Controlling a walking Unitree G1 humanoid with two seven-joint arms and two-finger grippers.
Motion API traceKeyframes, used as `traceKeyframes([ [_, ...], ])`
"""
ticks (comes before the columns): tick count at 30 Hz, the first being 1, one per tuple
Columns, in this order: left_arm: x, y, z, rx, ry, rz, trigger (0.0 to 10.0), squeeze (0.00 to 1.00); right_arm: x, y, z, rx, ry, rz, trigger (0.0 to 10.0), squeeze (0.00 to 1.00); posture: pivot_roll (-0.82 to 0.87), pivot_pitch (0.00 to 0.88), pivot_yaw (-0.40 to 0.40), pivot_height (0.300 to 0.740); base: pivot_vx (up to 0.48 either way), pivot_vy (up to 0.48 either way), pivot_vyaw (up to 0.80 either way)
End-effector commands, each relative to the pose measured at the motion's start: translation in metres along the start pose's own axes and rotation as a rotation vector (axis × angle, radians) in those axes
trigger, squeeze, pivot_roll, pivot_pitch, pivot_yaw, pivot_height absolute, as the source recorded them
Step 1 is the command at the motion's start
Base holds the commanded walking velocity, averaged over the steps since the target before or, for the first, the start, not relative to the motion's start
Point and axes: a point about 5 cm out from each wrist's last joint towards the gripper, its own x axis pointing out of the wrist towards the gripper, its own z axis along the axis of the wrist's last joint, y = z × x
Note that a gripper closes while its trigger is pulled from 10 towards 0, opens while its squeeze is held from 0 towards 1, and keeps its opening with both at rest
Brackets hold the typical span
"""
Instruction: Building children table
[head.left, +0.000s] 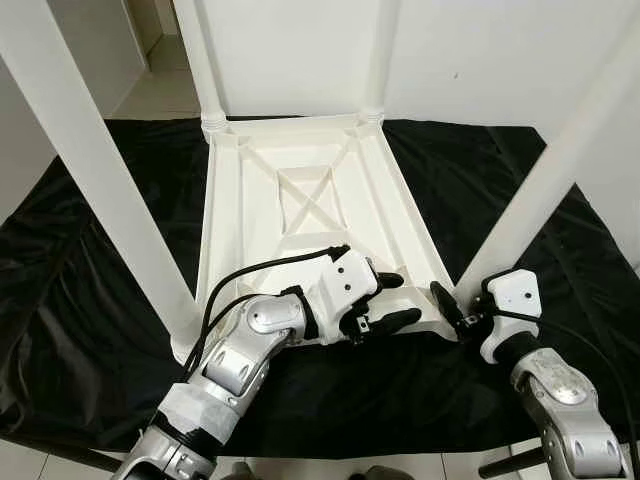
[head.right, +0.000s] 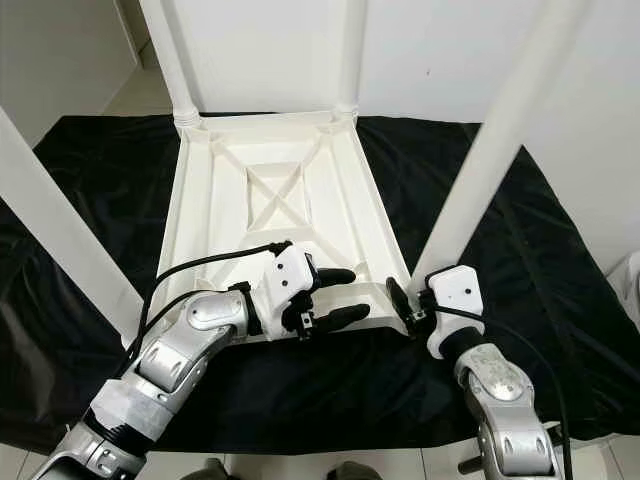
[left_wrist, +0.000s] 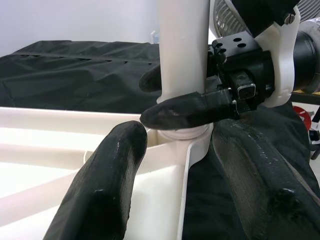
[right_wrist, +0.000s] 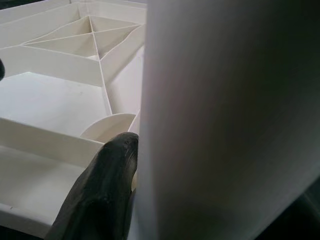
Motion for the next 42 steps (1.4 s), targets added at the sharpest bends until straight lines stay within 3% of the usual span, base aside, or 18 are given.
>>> traceKeyframes([
  [1, 0.002, -0.001, -0.002, 0.016, 0.016, -0.018, 10.0, 0.0, 0.001, 0.006, -0.006, 0.009, 0.03, 0.053, 0.0, 0.0, -0.07, 0.0, 0.006, 0.74, 0.0, 0.0, 0.0],
  [6, 0.004, -0.001, -0.002, 0.013, 0.01, -0.018, 10.0, 0.0, -0.002, 0.005, -0.007, 0.026, 0.028, 0.048, 0.0, 0.0, -0.08, 0.0, 0.004, 0.74, 0.0, 0.0, 0.0],
  [7, 0.004, -0.001, -0.002, 0.012, 0.009, -0.019, 10.0, 0.0, -0.004, 0.004, -0.007, 0.035, 0.026, 0.032, 10.0, 0.0, -0.08, 0.0, 0.004, 0.74, 0.0, 0.0, 0.0],
  [13, 0.005, -0.001, -0.002, 0.013, 0.007, -0.018, 10.0, 0.0, -0.005, -0.001, -0.006, 0.042, 0.011, -0.051, 10.0, 0.0, -0.08, 0.0, 0.002, 0.74, 0.0, 0.0, 0.0],
  [17, 0.005, 0.0, -0.002, 0.012, 0.005, -0.012, 10.0, 0.0, -0.007, -0.001, 0.0, 0.093, -0.012, -0.271, 10.0, 0.0, -0.09, 0.001, 0.006, 0.74, 0.0, 0.0, 0.0],
  [20, 0.005, 0.0, -0.002, 0.012, 0.005, -0.012, 10.0, 0.0, -0.007, -0.001, 0.001, 0.095, -0.013, -0.296, 10.0, 0.0, -0.09, 0.001, 0.006, 0.74, 0.0, 0.0, 0.0],
  [22, 0.005, 0.0, -0.002, 0.011, 0.006, -0.017, 10.0, 0.0, -0.007, 0.009, 0.003, 0.128, -0.012, -0.411, 10.0, 0.0, -0.1, 0.005, 0.017, 0.74, 0.0, 0.0, 0.0],
  [26, 0.005, 0.0, -0.002, 0.011, 0.006, -0.019, 10.0, 0.0, -0.008, 0.013, 0.004, 0.147, -0.01, -0.467, 10.0, 0.0, -0.1, 0.007, 0.02, 0.74, 0.0, 0.0, 0.0],
  [27, 0.006, 0.001, -0.002, 0.011, 0.005, -0.022, 10.0, 0.0, -0.009, 0.018, 0.003, 0.175, 0.009, -0.588, 10.0, 0.0, -0.1, 0.009, 0.028, 0.74, 0.0, 0.0, 0.0],
  [30, 0.006, 0.001, -0.002, 0.011, 0.005, -0.022, 10.0, 0.0, -0.009, 0.018, 0.003, 0.175, 0.009, -0.588, 10.0, 0.0, -0.1, 0.009, 0.028, 0.74, 0.0, 0.0, 0.0],
  [31, 0.007, 0.001, -0.001, 0.013, 0.004, -0.028, 10.0, 0.0, -0.01, 0.024, 0.001, 0.199, 0.035, -0.697, 10.0, 0.0, -0.1, 0.01, 0.03, 0.74, 0.0, 0.0, 0.0],
  [32, 0.007, 0.001, -0.001, 0.013, 0.004, -0.028, 10.0, 0.0, -0.01, 0.024, 0.001, 0.199, 0.035, -0.697, 10.0, 0.0, -0.1, 0.01, 0.03, 0.74, 0.0, 0.0, 0.0],
  [33, 0.007, 0.001, -0.001, 0.014, 0.002, -0.032, 10.0, 0.0, -0.009, 0.03, 0.001, 0.212, 0.055, -0.773, 10.0, 0.0, -0.1, 0.01, 0.031, 0.74, 0.0, 0.0, 0.0],
  [39, 0.007, 0.0, -0.001, 0.011, 0.002, -0.036, 10.0, 0.0, -0.008, 0.032, 0.003, 0.233, 0.05, -0.807, 10.0, 0.0, -0.1, 0.014, 0.03, 0.74, 0.0, 0.0, 0.0],
  [40, 0.007, 0.0, -0.001, 0.011, 0.003, -0.036, 10.0, 0.0, -0.007, 0.033, 0.004, 0.237, 0.043, -0.796, 10.0, 0.98, -0.1, 0.015, 0.028, 0.74, 0.0, 0.0, 0.0],
  [42, 0.007, 0.0, -0.001, 0.011, 0.003, -0.036, 10.0, 0.0, -0.007, 0.033, 0.004, 0.237, 0.043, -0.796, 10.0, 0.98, -0.1, 0.015, 0.028, 0.74, 0.0, 0.0, 0.0],
])
